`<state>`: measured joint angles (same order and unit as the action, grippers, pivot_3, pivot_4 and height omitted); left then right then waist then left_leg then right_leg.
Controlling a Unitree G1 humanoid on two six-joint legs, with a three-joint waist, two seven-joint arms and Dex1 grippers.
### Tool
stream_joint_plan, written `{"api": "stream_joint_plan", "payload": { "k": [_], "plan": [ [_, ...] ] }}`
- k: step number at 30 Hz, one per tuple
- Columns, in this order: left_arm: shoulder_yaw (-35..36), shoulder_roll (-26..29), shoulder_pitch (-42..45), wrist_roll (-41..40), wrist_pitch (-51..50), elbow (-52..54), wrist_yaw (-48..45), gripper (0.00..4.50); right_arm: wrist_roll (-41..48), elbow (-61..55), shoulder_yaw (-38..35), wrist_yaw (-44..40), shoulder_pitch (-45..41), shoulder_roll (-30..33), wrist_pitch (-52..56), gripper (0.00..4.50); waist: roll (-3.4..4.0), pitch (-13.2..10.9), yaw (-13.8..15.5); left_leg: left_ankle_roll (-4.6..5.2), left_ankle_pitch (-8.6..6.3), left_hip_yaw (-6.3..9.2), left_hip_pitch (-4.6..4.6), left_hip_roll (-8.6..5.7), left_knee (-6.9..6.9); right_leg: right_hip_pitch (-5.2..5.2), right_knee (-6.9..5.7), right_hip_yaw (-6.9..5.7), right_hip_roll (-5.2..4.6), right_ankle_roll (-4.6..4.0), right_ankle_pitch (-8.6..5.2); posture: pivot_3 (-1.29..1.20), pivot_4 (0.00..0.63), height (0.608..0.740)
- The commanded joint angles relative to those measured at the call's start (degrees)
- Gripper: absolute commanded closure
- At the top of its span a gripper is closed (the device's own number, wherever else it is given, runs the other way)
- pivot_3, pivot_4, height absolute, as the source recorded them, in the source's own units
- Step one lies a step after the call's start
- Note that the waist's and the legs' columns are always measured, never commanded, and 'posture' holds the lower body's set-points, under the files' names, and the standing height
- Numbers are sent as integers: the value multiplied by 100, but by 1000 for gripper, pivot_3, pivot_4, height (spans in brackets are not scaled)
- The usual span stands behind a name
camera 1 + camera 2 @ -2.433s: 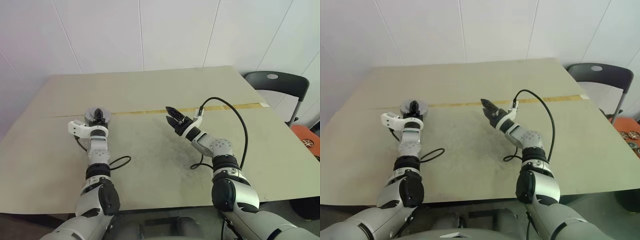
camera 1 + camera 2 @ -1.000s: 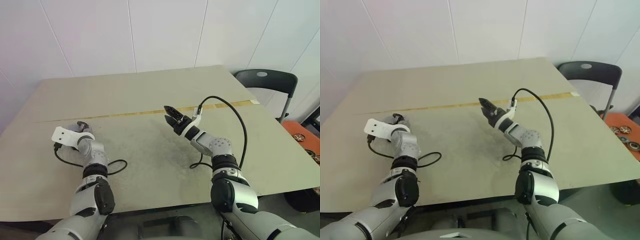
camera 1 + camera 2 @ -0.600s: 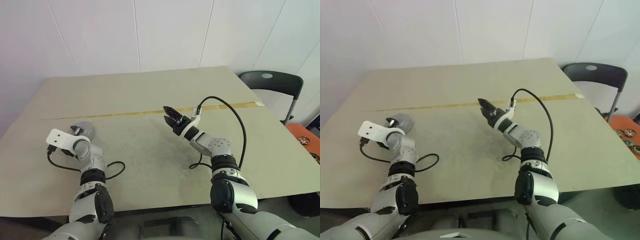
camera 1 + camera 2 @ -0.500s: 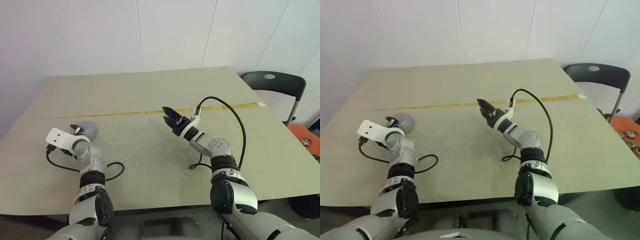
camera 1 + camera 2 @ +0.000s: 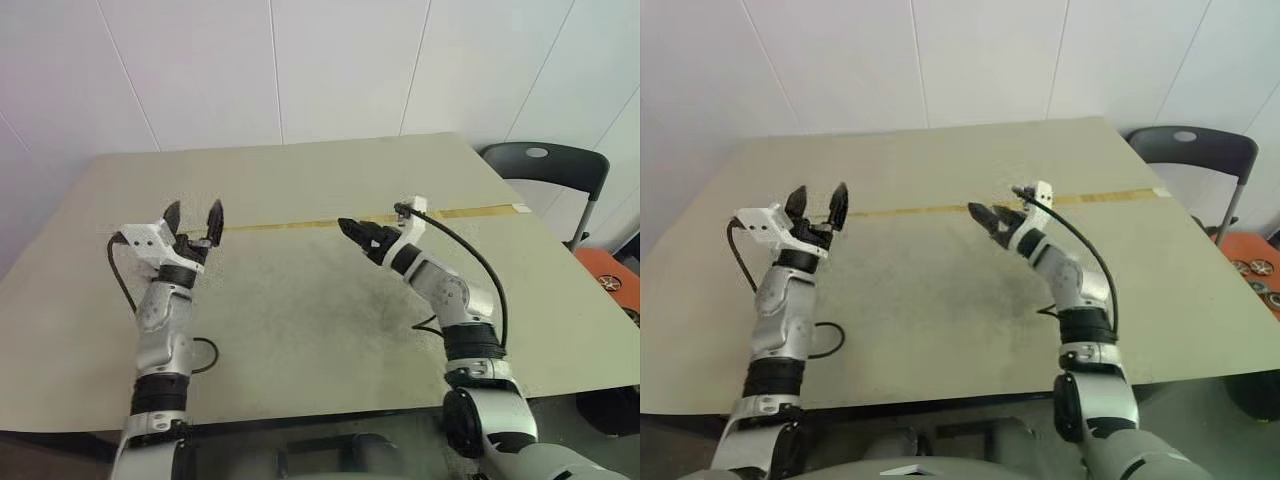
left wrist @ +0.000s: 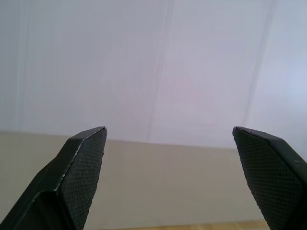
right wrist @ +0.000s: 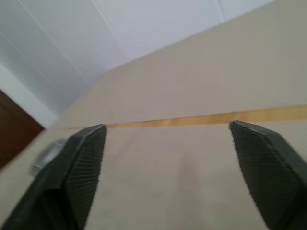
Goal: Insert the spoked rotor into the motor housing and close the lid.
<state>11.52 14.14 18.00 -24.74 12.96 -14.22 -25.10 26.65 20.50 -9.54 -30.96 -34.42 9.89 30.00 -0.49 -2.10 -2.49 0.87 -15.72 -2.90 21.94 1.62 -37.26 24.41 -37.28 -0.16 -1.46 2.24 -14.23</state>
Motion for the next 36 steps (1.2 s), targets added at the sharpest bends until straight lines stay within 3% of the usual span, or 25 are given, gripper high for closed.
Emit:
{"api": "stream_joint_plan", "payload": {
  "k": [1,11,25,36],
  "plan": [
    [-283,230,-41,60,-88,315,-693,0,-402,-396,352,-235,-12,240,-497,44,0,0,-4,0,0,0,0,0,0,0,0,0,0,0,0,0,0,740],
    [-600,742,-409,-197,-871,933,-1998,0,-395,-1208,788,-1213,467,762,-546,44,1,-1,2,1,0,-2,-12,7,2,-8,2,3,3,1,-1,0,0,740],
    [-570,1071,-1081,-371,-1671,1975,-2326,0,-675,-1831,867,-1363,1315,1012,-1337,44,1,-4,3,0,0,-4,-51,8,4,-45,4,5,1,0,-4,0,0,740],
    [-551,1032,-1069,-242,-1625,1932,-2228,0,-584,-1832,936,-1651,1350,1031,-1405,44,0,-5,10,0,0,-5,-54,8,2,-50,8,7,0,-2,-6,0,0,740]
  ]
}}
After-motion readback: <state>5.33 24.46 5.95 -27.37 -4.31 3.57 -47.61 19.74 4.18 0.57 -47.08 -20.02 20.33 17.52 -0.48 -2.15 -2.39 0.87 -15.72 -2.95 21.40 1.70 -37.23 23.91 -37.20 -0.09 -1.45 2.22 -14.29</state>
